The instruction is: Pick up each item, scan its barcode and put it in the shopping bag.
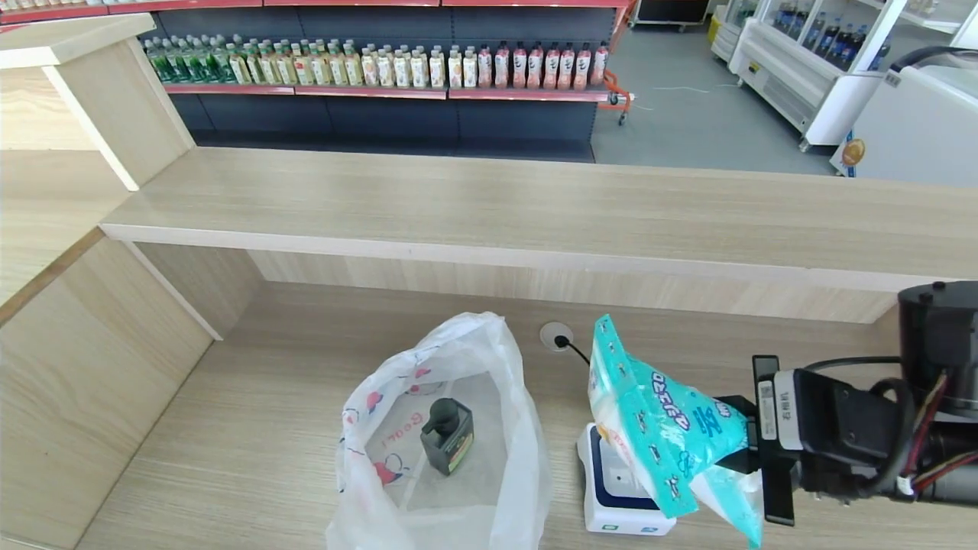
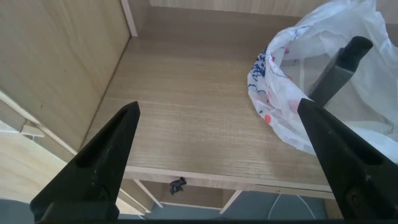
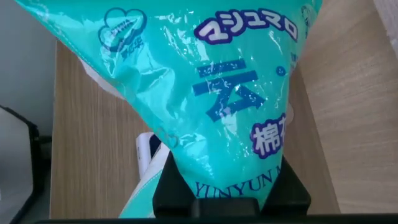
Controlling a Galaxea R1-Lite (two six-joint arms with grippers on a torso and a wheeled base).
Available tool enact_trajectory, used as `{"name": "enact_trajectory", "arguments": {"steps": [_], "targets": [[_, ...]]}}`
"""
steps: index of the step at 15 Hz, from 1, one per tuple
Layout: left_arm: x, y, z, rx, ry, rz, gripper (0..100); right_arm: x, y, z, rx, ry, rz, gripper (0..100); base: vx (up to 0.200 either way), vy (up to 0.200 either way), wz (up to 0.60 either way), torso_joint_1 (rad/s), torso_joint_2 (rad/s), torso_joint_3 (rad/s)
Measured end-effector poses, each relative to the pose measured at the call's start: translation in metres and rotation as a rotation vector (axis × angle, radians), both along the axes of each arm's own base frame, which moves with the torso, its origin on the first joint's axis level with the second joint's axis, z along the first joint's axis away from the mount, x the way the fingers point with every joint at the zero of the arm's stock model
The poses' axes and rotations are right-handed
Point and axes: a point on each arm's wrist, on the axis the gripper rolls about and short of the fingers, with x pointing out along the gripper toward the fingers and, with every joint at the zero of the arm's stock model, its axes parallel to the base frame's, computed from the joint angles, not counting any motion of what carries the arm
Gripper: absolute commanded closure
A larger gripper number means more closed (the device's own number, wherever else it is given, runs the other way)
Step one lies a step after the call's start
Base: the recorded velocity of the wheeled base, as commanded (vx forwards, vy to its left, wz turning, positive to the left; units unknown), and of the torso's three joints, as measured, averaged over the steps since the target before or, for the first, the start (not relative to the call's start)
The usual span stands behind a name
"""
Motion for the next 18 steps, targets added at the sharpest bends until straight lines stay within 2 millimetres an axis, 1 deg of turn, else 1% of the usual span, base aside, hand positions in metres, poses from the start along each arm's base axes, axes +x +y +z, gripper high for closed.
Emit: {"name": "enact_trajectory", "arguments": {"steps": [2,4,5,7,10,12,18], "targets": [[0.0,0.0,0.0,0.0,-0.001,0.0,0,0.009,-0.005,-0.005,-0.059,-0.05,-0.011,100,0.0,0.0,0.0,0.0,0.0,0.0],[0.0,0.0,0.0,0.0,-0.001,0.0,0,0.019,-0.018,-0.013,-0.131,-0.1,-0.041,100,0.0,0.0,0.0,0.0,0.0,0.0],[0.0,0.0,0.0,0.0,-0.001,0.0,0,0.022,-0.024,-0.019,-0.158,-0.096,-0.061,100,0.0,0.0,0.0,0.0,0.0,0.0],[0.0,0.0,0.0,0.0,-0.001,0.0,0,0.024,-0.028,-0.03,-0.172,-0.062,-0.073,100,0.0,0.0,0.0,0.0,0.0,0.0],[0.0,0.0,0.0,0.0,-0.001,0.0,0,0.034,-0.024,-0.041,-0.14,-0.069,-0.037,100,0.0,0.0,0.0,0.0,0.0,0.0],[0.0,0.0,0.0,0.0,-0.001,0.0,0,0.037,-0.02,-0.048,-0.134,-0.044,-0.001,100,0.0,0.0,0.0,0.0,0.0,0.0],[0.0,0.0,0.0,0.0,-0.001,-0.001,0,0.049,-0.002,-0.061,-0.11,-0.087,0.077,100,0.0,0.0,0.0,0.0,0.0,0.0]]}}
